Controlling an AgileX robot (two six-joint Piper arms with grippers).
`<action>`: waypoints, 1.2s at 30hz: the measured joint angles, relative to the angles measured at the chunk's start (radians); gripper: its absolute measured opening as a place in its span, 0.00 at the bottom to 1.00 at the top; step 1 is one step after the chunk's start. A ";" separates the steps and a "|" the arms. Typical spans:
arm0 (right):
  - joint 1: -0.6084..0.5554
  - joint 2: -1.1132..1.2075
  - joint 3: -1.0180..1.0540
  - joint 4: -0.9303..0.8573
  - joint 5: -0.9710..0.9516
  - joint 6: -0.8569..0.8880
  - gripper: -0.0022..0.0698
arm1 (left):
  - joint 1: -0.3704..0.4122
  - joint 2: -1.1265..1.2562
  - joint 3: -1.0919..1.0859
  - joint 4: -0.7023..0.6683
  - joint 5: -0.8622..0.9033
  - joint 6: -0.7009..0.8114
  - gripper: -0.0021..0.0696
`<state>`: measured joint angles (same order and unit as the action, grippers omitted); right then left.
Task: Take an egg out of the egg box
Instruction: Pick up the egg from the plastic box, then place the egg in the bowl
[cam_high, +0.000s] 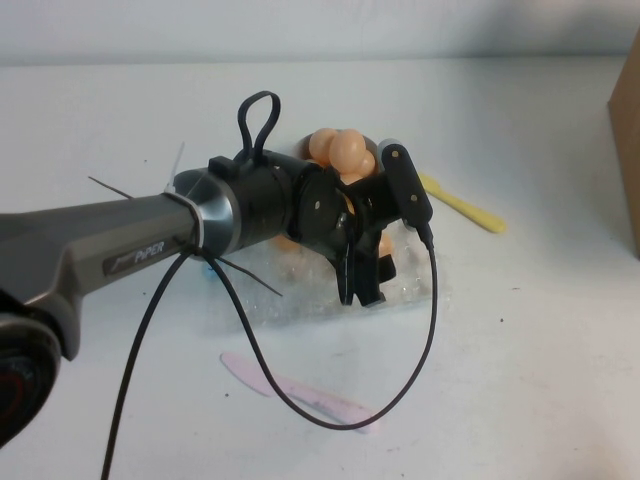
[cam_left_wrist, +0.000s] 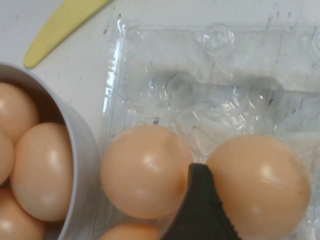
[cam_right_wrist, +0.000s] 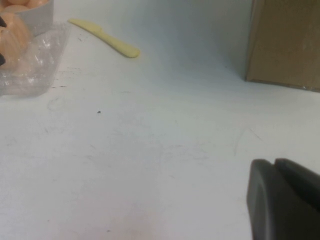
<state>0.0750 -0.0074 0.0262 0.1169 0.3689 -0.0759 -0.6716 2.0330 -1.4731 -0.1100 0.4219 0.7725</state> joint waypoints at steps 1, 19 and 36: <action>0.000 0.000 0.000 0.000 0.000 0.000 0.01 | 0.000 0.000 0.000 0.000 0.000 0.000 0.67; 0.000 0.000 0.000 0.000 0.000 0.000 0.01 | 0.000 -0.012 0.000 0.000 -0.001 -0.011 0.47; 0.000 0.000 0.000 0.000 0.000 0.000 0.01 | 0.016 -0.151 0.000 0.010 -0.049 -0.161 0.47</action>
<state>0.0750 -0.0074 0.0262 0.1169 0.3689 -0.0759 -0.6556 1.8818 -1.4731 -0.1003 0.3727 0.6114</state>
